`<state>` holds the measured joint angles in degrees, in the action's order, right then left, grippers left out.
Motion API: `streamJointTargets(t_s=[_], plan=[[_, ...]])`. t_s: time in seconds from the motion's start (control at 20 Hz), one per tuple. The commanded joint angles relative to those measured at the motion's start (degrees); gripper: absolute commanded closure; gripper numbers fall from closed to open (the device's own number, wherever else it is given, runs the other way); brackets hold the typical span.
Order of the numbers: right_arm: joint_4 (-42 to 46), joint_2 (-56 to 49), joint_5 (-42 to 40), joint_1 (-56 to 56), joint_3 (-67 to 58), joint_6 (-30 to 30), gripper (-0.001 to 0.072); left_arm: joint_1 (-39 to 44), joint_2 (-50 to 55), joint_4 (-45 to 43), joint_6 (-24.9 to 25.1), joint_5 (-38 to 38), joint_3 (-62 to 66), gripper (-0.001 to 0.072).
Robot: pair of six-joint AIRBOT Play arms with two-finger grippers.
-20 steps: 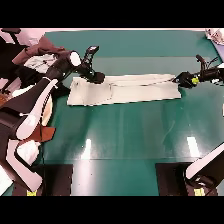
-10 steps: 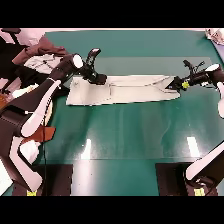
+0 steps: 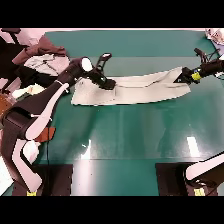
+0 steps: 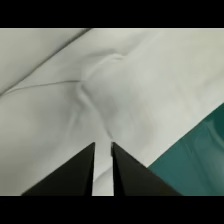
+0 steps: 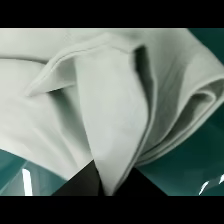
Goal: Fold the shirts.
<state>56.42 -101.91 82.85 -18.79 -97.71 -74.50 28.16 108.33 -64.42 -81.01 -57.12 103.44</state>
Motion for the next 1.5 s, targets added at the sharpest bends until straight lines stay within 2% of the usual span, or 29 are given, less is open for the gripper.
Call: streamJointTargets(t_s=[0.0, 0.35, 0.55, 0.7, 0.75, 0.85, 0.9, 1.1, 1.35, 1.45], plan=[[0.22, 2.27, 2.82, 1.62, -0.04, -3.98, 0.0694, 4.09, 0.0, 0.31, 0.92, 7.34, 0.07, 0.0566], [0.31, 4.79, 4.68, 10.27, -0.04, -7.48, 0.0694, 4.79, 0.61, 0.46, 1.09, 18.16, 0.09, 0.0567], [0.15, 5.07, 6.62, 12.81, -0.07, -9.88, 0.0693, 4.96, 4.15, 4.44, 4.11, 15.1, 0.07, 0.0567], [0.17, 7.54, 6.49, 13.42, -0.2, -12.15, 0.0693, 6.45, 5.29, 4.94, 6.38, 15.63, 0.07, 0.0568], [0.17, 8.33, 6.16, 12.92, -0.94, -13.18, 0.0693, 6.86, 5.57, 4.7, 6.64, 15.74, 0.07, 0.0598], [0.11, 8.98, 6.91, 12.07, -4.2, -15.69, 0.0693, 7.34, 6.16, 3.98, 6.6, 15.76, 0.07, 0.0601], [0.07, 8.92, 8.15, 11.67, -6.64, -17.49, 0.0693, 7.5, 6.43, 3.52, 6.67, 15.69, 0.07, 0.0685], [-0.13, 8.92, 10.01, 11.91, -15.58, -22.91, 0.0693, 7.67, 7.48, 3.1, 6.54, 15.02, 0.04, 0.0684], [-14.43, 8.92, 10.14, 12.04, -19.41, -27.39, 0.0693, 7.69, 8.68, 2.93, 6.51, 14.1, 0.04, 0.0684], [-16.46, 8.94, 10.38, 13.03, -17.97, -28.63, 0.0693, 7.67, 8.92, 2.93, 6.49, 14.21, 0.04, 0.0684]])
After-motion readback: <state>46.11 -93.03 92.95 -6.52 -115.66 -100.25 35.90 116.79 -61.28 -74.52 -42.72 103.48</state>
